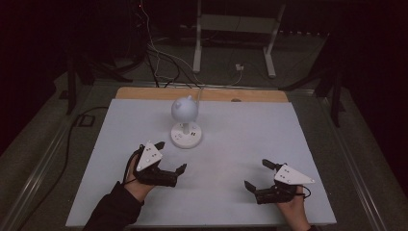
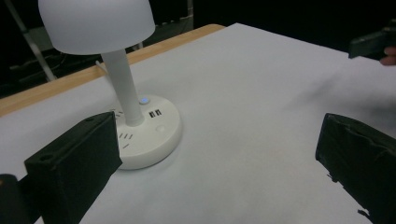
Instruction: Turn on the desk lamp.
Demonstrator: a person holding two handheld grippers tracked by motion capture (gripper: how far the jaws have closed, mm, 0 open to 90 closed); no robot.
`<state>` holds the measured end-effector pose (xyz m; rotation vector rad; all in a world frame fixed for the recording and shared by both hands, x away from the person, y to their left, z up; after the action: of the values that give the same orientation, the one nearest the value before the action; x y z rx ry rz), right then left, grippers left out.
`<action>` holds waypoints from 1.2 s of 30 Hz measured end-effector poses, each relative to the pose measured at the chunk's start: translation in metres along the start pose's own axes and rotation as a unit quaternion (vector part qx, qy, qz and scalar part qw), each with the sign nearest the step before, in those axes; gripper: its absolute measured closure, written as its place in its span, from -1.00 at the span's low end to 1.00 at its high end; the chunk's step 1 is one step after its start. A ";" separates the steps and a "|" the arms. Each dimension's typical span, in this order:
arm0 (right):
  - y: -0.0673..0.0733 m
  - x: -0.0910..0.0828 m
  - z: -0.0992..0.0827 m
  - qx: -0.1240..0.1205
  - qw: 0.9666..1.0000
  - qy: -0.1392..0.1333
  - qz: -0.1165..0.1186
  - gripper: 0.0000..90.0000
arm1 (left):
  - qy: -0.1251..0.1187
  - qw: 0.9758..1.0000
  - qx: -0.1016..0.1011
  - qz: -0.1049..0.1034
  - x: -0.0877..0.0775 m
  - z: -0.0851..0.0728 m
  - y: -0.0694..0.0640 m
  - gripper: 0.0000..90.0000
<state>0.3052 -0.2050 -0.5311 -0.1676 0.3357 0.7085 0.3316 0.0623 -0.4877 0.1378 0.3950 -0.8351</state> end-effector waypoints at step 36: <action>-0.001 -0.002 0.001 0.006 1.000 -0.003 0.004 -1.00 | 0.028 0.993 -0.069 0.095 0.071 0.004 0.012 -0.99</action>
<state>0.3049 -0.2068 -0.5297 -0.1534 0.3343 0.7149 0.3841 0.0200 -0.5127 0.0698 0.4831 -0.6146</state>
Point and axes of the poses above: each handheld gripper's, and its own axes: x roughly forward along the jaws, z roughly out of its top, y roughly to its left, the point moved 10 cm from there along x, roughly forward along the jaws, and after that the axes turned 5 degrees about -z, right-handed, at the moved point
